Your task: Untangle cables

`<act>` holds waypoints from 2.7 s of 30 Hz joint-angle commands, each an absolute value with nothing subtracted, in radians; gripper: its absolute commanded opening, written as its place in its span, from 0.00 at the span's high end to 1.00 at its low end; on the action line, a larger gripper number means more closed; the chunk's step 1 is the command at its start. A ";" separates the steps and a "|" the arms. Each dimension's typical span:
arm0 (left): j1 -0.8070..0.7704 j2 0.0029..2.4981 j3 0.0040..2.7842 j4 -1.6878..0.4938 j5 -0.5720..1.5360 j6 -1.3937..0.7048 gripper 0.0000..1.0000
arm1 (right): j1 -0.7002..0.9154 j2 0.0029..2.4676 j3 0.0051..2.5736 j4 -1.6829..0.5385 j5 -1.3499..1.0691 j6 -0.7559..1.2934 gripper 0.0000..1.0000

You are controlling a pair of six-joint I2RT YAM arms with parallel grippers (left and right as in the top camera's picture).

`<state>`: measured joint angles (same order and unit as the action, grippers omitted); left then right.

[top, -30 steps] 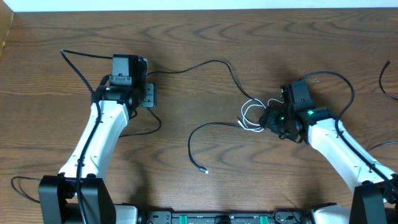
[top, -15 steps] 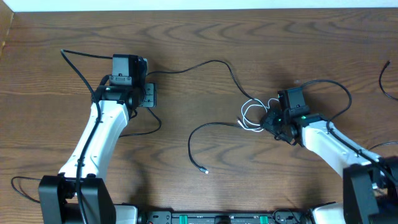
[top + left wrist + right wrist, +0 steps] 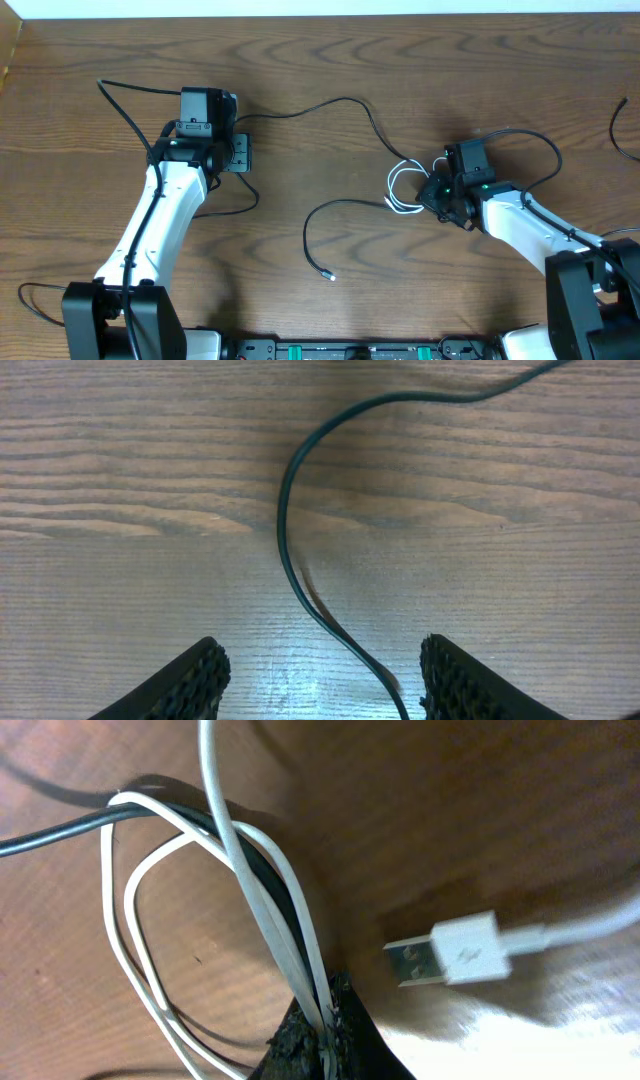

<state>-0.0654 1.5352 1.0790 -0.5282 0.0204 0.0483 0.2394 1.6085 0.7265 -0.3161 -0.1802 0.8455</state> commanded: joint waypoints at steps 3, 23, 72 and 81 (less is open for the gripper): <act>-0.059 1.536 1.102 -0.530 0.018 0.039 0.37 | 0.226 1.434 0.781 -0.484 -0.101 0.766 0.99; -0.059 1.536 1.102 -0.530 0.018 0.039 0.37 | 0.230 1.162 1.003 -0.419 -0.355 0.097 0.99; -0.312 1.536 1.102 -0.256 0.654 0.072 0.38 | 0.231 1.228 1.002 -0.430 -0.613 -0.236 0.99; -0.371 1.536 1.102 -0.316 0.358 0.399 0.02 | 0.231 1.228 1.002 -0.431 -0.613 -0.241 0.99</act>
